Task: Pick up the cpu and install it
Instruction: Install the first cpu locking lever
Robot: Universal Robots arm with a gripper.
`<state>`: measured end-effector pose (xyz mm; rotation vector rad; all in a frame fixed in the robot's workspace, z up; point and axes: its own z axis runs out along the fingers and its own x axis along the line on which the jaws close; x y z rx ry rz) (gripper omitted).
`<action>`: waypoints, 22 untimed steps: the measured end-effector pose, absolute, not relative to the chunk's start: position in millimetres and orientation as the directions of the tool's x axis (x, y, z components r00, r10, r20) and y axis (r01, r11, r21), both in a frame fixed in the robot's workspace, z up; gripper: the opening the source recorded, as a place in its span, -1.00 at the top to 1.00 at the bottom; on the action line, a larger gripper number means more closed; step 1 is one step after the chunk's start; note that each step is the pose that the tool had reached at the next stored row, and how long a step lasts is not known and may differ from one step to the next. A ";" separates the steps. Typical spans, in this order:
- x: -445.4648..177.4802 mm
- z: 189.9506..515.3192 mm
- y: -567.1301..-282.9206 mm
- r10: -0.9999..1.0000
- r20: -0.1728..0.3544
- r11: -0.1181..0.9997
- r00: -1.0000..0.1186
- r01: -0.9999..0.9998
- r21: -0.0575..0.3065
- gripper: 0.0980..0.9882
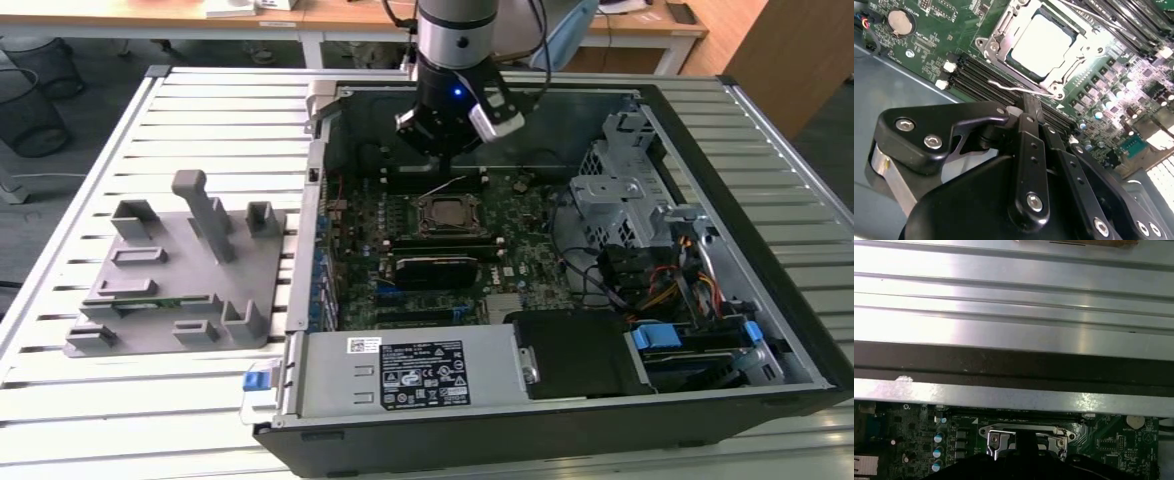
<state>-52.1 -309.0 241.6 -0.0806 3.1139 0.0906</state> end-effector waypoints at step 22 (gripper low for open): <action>-45.5 228.4 -304.7 -0.078 -0.023 0.996 -0.997 -0.079 0.046 0.98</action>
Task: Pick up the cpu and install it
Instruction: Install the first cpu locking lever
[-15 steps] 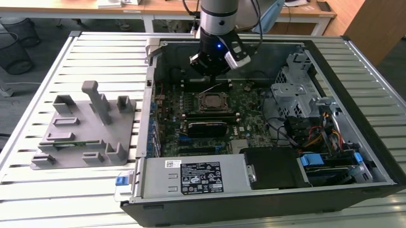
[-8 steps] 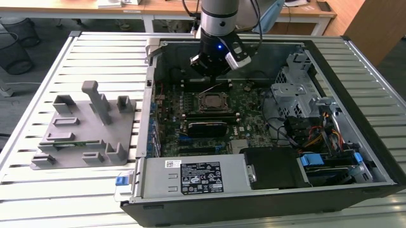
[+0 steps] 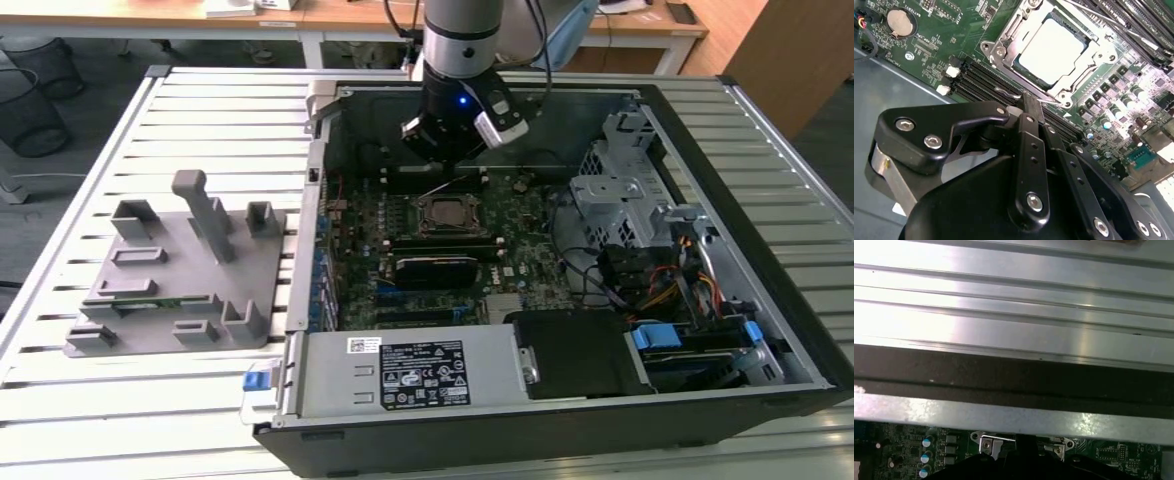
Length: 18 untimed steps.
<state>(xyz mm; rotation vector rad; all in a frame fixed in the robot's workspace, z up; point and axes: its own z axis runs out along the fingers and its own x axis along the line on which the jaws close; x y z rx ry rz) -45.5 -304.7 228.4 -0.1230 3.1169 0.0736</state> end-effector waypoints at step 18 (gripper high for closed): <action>-41.2 220.8 -304.6 -0.055 -0.022 0.996 -0.998 -0.056 0.072 0.98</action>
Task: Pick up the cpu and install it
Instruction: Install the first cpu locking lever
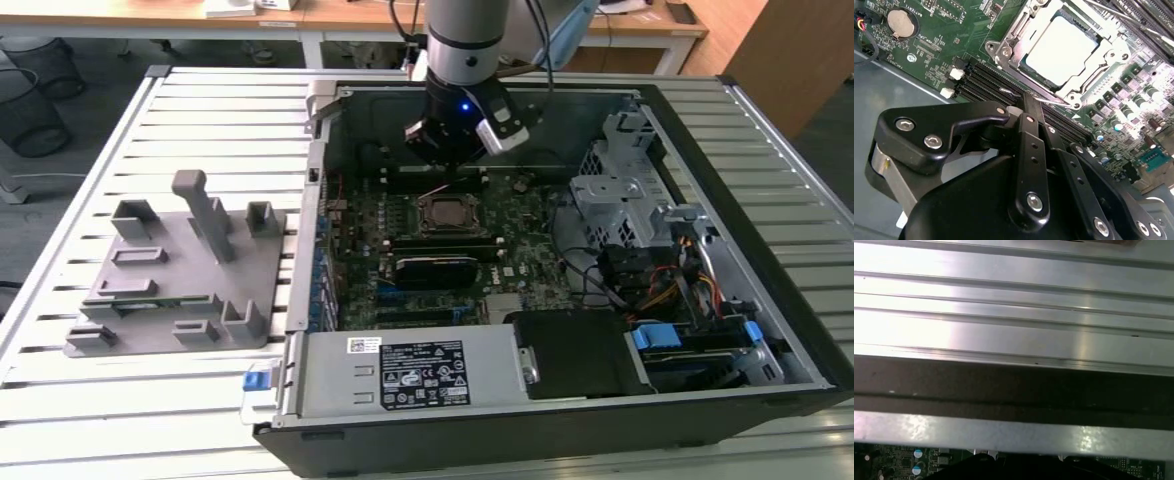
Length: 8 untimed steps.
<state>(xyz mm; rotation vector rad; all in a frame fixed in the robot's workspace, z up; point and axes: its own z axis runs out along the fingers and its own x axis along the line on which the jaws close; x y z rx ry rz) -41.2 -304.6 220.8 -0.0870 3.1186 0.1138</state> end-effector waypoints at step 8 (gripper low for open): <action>-38.9 218.1 -305.0 -0.048 -0.020 0.996 -0.999 -0.049 0.072 0.98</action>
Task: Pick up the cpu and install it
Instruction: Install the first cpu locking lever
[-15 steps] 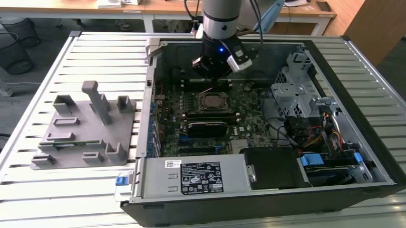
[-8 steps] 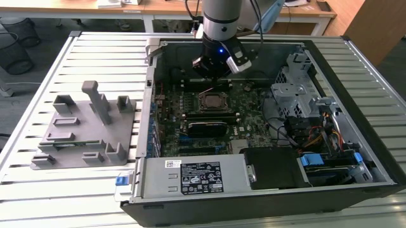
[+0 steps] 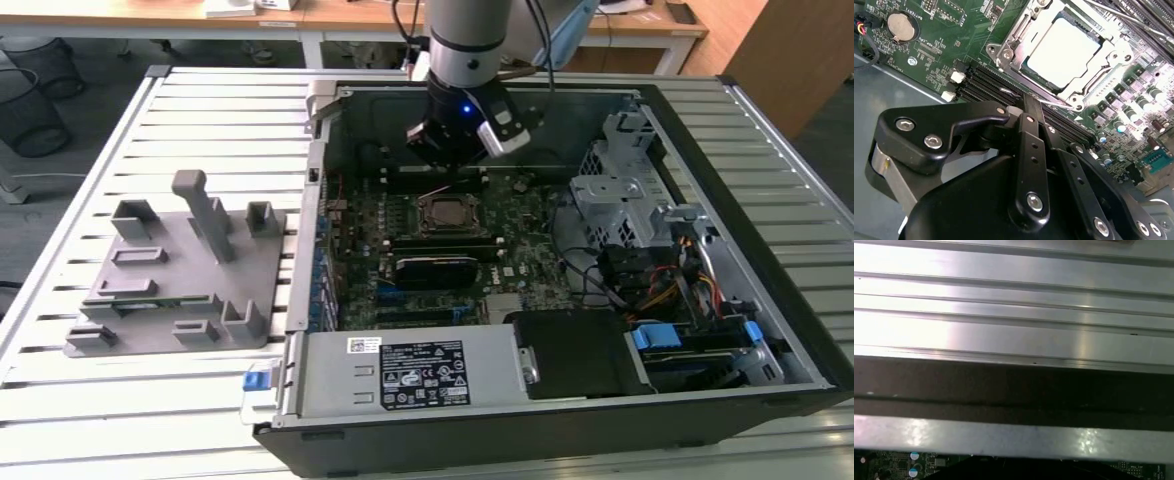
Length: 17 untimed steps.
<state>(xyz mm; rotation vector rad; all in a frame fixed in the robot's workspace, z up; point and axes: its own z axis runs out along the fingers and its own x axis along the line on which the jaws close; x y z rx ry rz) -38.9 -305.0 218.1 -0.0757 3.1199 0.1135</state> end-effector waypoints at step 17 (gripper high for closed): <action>-33.1 209.3 -305.3 -0.034 -0.010 0.997 -0.999 -0.034 0.073 0.98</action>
